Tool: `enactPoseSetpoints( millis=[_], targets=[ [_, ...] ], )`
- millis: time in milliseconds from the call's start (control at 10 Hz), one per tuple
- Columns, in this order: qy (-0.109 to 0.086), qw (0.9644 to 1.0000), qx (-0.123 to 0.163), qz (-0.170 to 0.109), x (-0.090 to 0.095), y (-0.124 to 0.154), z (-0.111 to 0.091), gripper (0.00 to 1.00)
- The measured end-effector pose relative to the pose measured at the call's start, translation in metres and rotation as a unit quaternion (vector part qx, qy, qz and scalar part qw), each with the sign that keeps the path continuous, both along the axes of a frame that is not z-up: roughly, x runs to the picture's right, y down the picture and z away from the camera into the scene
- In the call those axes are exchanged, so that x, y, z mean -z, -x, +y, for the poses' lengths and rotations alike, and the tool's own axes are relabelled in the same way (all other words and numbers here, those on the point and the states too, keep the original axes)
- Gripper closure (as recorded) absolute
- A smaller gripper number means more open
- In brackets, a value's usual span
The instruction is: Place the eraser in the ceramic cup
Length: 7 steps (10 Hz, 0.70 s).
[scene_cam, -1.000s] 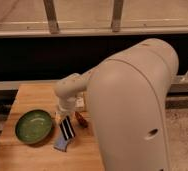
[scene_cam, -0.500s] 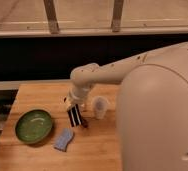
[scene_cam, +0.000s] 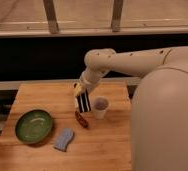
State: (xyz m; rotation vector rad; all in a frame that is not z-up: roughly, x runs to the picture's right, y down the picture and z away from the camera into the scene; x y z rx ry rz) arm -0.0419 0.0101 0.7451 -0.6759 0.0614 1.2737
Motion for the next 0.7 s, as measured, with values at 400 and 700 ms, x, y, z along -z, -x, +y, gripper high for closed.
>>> enactPoseSetpoints(
  millis=[400, 700],
  targets=[
    [-0.017, 0.9998, -0.007, 0.011, 0.014, -0.015, -0.019, 1.00],
    [-0.018, 0.9998, -0.003, 0.010, 0.014, -0.014, -0.017, 1.00]
  ],
)
